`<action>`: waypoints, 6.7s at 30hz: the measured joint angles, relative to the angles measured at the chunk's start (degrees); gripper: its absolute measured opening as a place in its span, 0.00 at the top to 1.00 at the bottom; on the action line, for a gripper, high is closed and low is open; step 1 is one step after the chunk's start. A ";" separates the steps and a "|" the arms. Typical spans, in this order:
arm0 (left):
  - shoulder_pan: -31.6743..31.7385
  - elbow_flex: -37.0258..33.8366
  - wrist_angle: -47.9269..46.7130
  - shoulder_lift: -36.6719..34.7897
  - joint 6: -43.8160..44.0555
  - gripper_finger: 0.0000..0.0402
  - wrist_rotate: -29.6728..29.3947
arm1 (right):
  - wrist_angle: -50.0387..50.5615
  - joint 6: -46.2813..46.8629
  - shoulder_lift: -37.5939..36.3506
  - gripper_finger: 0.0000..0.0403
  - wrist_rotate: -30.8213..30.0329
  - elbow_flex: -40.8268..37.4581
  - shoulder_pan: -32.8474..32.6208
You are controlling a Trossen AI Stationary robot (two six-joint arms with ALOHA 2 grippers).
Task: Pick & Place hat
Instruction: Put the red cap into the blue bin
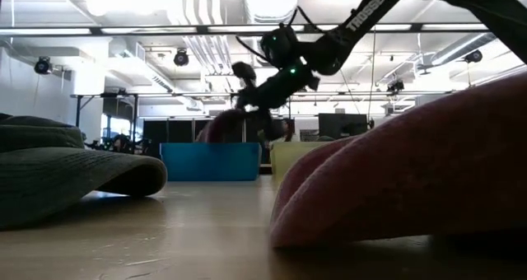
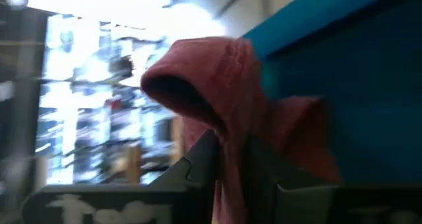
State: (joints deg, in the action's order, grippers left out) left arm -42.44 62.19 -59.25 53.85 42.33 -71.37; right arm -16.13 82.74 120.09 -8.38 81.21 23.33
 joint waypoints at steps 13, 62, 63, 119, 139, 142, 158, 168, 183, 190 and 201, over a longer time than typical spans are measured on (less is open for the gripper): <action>0.00 -0.55 0.27 0.39 0.13 0.61 -0.43 | 19.31 -17.19 -6.40 0.63 2.87 0.24 1.60; 14.67 -30.36 7.40 0.65 25.51 0.61 31.26 | 36.53 -30.21 1.05 0.63 12.21 14.13 -3.98; 14.79 -31.55 9.92 0.65 24.69 0.61 31.17 | 36.56 -30.22 1.05 0.63 12.18 14.12 -4.00; 30.75 -30.73 11.33 -1.73 -4.55 0.61 39.89 | 40.84 -30.89 1.14 0.65 9.71 14.03 -5.70; 33.73 -40.17 41.90 4.78 -12.48 0.61 44.58 | 43.95 -35.52 1.03 0.65 9.87 14.03 -5.62; 33.73 -40.17 42.65 6.04 -12.26 0.61 45.38 | 44.76 -36.46 1.03 0.62 9.95 14.03 -5.67; 33.73 -40.17 54.31 7.58 -12.02 0.61 47.11 | 58.01 -54.56 1.05 0.20 11.42 20.74 -5.20; 33.73 -40.70 54.19 7.56 -11.49 0.61 47.55 | 74.91 -67.47 1.05 0.19 3.85 33.37 -5.09; 33.73 -42.75 53.90 7.56 -9.34 0.61 49.50 | 85.60 -96.95 1.17 0.32 2.12 26.83 -12.27; 33.73 -42.75 55.94 8.08 -8.09 0.61 49.89 | 83.78 -97.99 1.16 0.38 1.92 23.51 -12.97; 33.74 -42.67 67.15 18.59 -6.98 0.61 52.70 | 77.14 -103.64 1.16 0.47 -0.59 23.32 -15.02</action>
State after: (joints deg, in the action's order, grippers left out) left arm -8.70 19.52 7.90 72.44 35.34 -18.67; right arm 61.01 -20.90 121.25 -8.97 104.53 8.31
